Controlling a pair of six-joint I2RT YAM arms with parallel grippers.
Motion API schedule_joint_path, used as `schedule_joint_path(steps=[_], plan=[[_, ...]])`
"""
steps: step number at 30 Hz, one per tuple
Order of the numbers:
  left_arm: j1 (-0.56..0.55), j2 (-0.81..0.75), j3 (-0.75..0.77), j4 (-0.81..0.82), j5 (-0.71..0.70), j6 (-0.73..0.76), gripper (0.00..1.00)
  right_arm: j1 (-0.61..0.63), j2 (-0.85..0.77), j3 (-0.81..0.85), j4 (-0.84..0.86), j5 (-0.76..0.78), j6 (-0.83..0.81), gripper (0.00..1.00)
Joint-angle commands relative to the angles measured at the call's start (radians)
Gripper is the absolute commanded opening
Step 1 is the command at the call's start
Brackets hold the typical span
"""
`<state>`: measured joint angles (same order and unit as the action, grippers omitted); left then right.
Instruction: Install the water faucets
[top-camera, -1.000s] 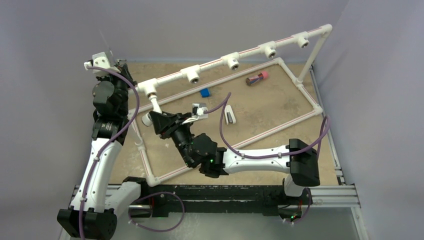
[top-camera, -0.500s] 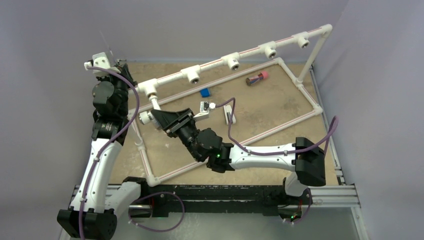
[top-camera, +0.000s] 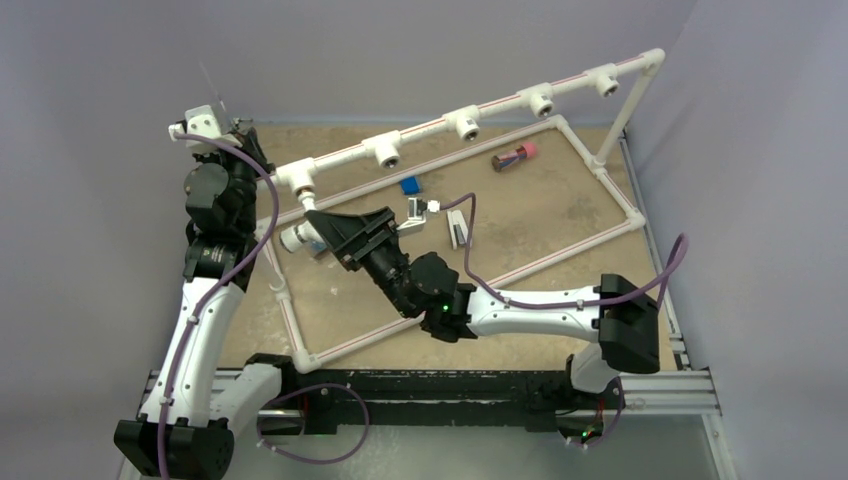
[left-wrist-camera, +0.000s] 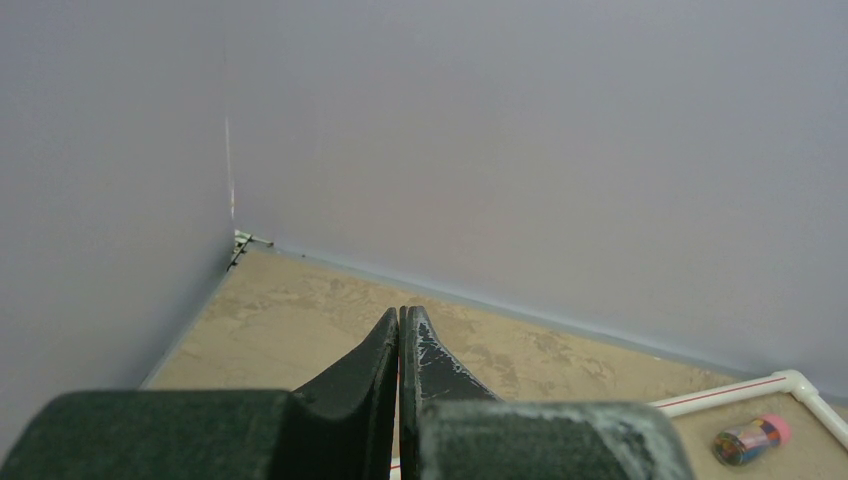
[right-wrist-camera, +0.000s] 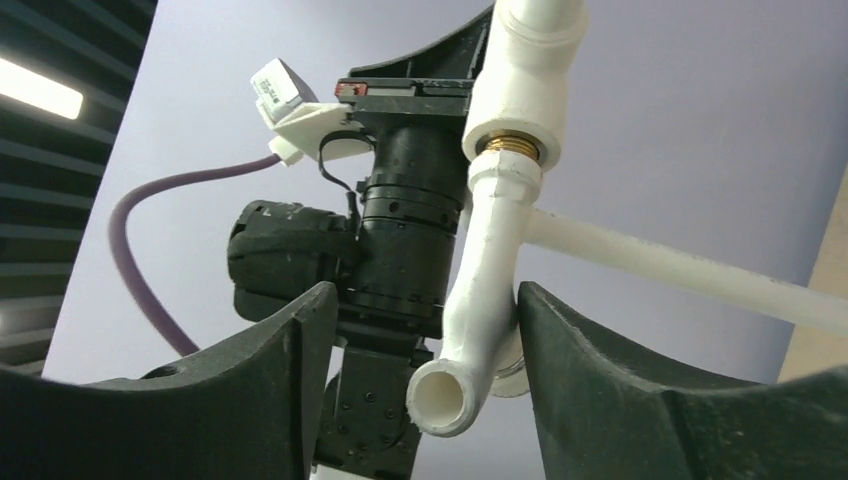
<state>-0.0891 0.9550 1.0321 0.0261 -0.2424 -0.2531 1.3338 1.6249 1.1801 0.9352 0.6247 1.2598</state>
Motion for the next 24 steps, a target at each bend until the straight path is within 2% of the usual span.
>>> schedule_joint_path(steps=[1,9,15,21,24], plan=[[-0.014,0.036,-0.079,-0.272,0.066,-0.012,0.00,-0.007,-0.066,-0.012,0.074,-0.015,0.008,0.71],[-0.014,0.037,-0.079,-0.272,0.068,-0.012,0.00,-0.014,-0.119,-0.069,0.024,-0.008,-0.028,0.74],[-0.014,0.037,-0.079,-0.272,0.068,-0.012,0.00,-0.026,-0.195,-0.132,0.014,0.022,-0.152,0.75],[-0.014,0.036,-0.079,-0.273,0.068,-0.014,0.00,-0.031,-0.266,-0.137,-0.018,0.028,-0.502,0.75],[-0.014,0.036,-0.078,-0.273,0.068,-0.012,0.00,-0.038,-0.308,-0.134,-0.030,-0.017,-0.710,0.75]])
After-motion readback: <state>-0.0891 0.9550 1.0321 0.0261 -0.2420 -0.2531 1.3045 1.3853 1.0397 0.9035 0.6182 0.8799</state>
